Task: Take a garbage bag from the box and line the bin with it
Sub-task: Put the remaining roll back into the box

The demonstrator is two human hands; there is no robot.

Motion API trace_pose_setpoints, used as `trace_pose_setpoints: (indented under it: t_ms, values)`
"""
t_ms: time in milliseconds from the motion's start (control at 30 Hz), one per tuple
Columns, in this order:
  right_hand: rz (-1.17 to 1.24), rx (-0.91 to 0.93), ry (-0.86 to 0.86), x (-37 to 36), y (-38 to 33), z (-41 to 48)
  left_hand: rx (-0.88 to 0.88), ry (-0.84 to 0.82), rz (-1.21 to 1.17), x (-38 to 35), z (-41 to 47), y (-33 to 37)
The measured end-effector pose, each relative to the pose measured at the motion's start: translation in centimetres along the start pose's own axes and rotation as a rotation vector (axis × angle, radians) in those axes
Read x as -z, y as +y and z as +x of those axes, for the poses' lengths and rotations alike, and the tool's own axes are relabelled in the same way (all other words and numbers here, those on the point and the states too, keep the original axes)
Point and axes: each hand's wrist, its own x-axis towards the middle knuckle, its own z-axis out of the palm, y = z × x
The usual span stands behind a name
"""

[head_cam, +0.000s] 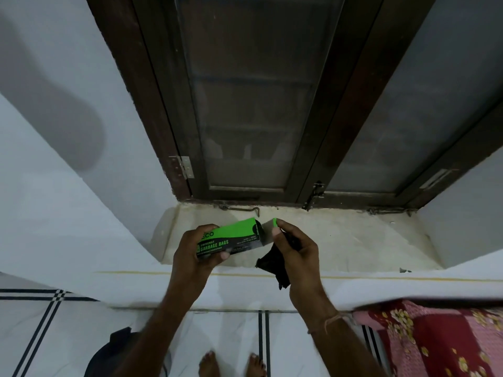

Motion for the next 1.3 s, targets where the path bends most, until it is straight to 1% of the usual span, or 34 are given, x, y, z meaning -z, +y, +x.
trace_pose_setpoints:
  t_ms: [100, 267, 500, 600, 667, 733, 800, 867, 933, 1033, 1133, 1200, 1300]
  values:
    - [-0.052, 0.038, -0.047, -0.3, 0.5, -0.4, -0.016, 0.007, 0.013, -0.1, -0.2, 0.2]
    - [-0.132, 0.076, -0.039, -0.3, 1.6, -0.5, -0.025, -0.002, 0.023, 0.3, -0.5, 0.2]
    - [-0.196, 0.078, -0.066, -0.2, 1.9, -0.8, -0.022, -0.027, 0.029, 0.7, -0.4, 0.4]
    - [-0.258, 0.176, -0.097, -0.3, 3.0, -0.2, -0.027, -0.019, 0.017, 0.5, -0.3, 0.3]
    - [-0.329, 0.208, -0.108, -0.2, 4.1, 0.7, -0.019, -0.015, 0.05, 0.2, -0.1, -0.3]
    - [-0.369, 0.157, -0.101, -0.1, 5.0, 1.8, -0.003, -0.005, 0.115, -0.1, 0.4, -1.2]
    - [-0.374, 0.038, -0.13, 0.1, 6.2, 3.2, -0.008, -0.005, 0.224, -0.3, 1.1, -2.6]
    - [-0.389, -0.08, -0.142, 0.0, 7.4, 4.3, -0.026, -0.041, 0.359, -0.5, 2.1, -4.2]
    - [-0.403, -0.14, -0.144, -0.2, 8.8, 5.3, -0.038, -0.072, 0.454, -0.7, 3.1, -5.9]
    - [-0.403, -0.154, -0.119, -0.7, 9.5, 5.9, -0.002, -0.047, 0.513, -1.2, 4.1, -7.2]
    - [-0.389, -0.166, -0.091, -0.9, 9.4, 6.5, 0.009, -0.004, 0.494, -1.7, 4.8, -7.3]
    - [-0.421, -0.158, -0.073, -0.9, 9.2, 6.7, 0.015, -0.001, 0.488, -1.9, 4.9, -7.1]
    - [-0.427, -0.168, -0.044, -0.7, 9.0, 6.9, 0.01, -0.015, 0.58, -2.2, 4.4, -6.5]
